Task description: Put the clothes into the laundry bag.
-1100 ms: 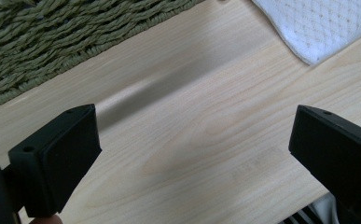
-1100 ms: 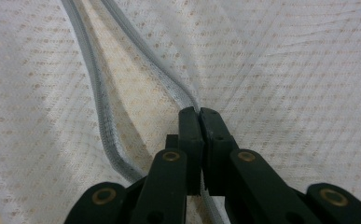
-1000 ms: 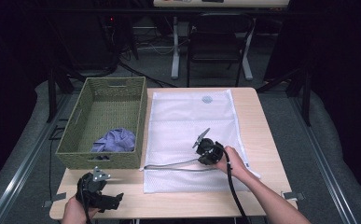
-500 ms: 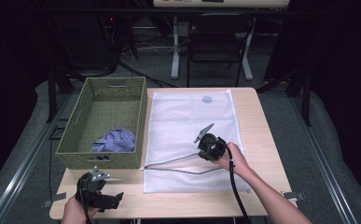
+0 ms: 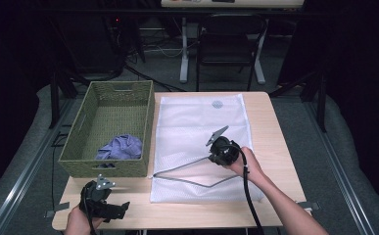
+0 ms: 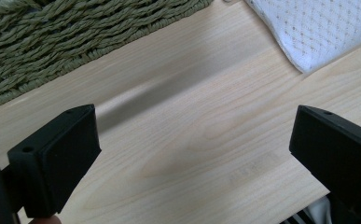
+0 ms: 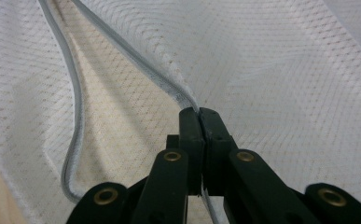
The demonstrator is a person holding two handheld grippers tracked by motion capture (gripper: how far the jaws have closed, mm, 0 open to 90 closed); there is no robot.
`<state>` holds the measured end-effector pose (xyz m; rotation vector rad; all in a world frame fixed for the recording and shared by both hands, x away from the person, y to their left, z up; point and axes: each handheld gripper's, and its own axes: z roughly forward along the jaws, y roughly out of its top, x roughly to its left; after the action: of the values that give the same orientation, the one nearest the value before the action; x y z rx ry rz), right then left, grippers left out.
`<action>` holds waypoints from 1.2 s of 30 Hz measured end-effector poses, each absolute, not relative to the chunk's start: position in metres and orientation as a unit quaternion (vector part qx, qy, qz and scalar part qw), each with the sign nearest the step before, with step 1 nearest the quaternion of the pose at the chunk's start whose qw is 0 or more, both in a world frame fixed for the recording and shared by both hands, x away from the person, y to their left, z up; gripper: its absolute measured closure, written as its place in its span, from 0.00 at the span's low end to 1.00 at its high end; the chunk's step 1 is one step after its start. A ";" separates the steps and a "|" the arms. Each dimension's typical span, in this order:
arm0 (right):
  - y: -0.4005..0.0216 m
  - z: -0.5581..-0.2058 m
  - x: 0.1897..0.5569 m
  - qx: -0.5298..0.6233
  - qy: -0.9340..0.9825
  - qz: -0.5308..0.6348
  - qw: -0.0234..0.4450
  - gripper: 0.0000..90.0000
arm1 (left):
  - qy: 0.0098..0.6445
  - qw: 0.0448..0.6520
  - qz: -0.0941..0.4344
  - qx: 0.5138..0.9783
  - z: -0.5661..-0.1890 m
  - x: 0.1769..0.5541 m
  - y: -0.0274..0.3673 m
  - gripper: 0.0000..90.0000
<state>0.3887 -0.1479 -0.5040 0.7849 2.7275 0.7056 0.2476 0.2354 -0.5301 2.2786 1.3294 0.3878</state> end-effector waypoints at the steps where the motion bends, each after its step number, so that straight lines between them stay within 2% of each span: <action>1: -0.149 -0.502 0.389 0.264 0.928 0.238 0.110 0.99 | 0.485 0.236 0.143 0.830 -0.530 0.248 0.235 0.02; 20: -0.155 -0.483 0.387 0.272 0.915 0.267 0.131 0.99 | 0.489 0.254 0.154 0.820 -0.522 0.246 0.237 0.02; 28: -0.155 -0.481 0.387 0.271 0.914 0.271 0.133 0.99 | 0.489 0.292 0.172 0.803 -0.487 0.254 0.237 0.02; 36: -0.153 -0.485 0.387 0.274 0.915 0.267 0.131 0.99 | 0.500 0.294 0.188 0.793 -0.450 0.294 0.232 0.02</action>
<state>0.3870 -0.1528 -0.4852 0.7952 2.6563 0.7767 0.2942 0.2316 -0.4499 2.1104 1.3305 0.5014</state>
